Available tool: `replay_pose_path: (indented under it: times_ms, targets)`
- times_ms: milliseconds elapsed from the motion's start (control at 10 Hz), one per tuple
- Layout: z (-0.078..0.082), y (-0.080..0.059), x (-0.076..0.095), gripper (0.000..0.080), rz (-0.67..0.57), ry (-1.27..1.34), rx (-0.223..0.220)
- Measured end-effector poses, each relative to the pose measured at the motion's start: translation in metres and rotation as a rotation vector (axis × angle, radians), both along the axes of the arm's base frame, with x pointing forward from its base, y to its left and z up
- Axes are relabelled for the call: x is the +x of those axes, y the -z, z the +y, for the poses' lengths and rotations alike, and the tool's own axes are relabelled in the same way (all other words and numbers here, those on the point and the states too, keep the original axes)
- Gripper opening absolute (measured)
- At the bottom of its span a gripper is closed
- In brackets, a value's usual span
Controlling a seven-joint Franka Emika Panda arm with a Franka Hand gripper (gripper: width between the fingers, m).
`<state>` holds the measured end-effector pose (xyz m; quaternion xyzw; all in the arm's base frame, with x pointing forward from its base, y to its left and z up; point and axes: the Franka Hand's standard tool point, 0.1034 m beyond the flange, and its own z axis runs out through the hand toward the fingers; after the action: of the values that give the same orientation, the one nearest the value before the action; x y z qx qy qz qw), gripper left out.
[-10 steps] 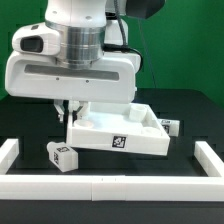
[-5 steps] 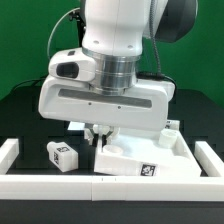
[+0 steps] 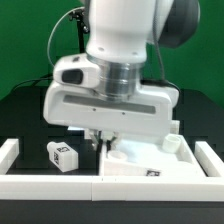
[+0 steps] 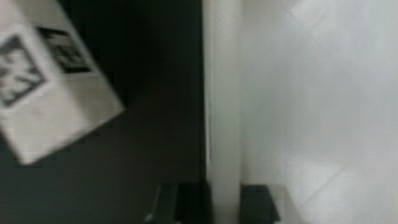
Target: Assemble one leg
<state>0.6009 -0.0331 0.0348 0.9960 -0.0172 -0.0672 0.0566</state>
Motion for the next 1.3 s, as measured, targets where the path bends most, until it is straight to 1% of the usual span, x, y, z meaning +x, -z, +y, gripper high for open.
replay_pose_path:
  times_ms: [100,300,800,900,1000,1100,1200,1300]
  targets:
    - [0.007,0.005,0.000,0.0054,0.007,-0.010,0.002]
    - [0.012,0.009,0.000,0.0055,0.009,-0.003,0.002]
    - [0.013,0.011,0.000,0.0058,0.009,0.018,-0.003]
    - [0.013,0.007,0.000,0.0226,0.013,0.011,-0.001]
    - [0.015,-0.011,0.000,0.0408,0.021,0.003,0.007]
    - [0.018,-0.031,-0.004,0.0408,0.045,0.012,0.016]
    - [0.028,-0.052,-0.006,0.0544,0.051,0.001,0.024]
    - [0.036,-0.059,-0.008,0.0627,0.046,-0.012,0.029]
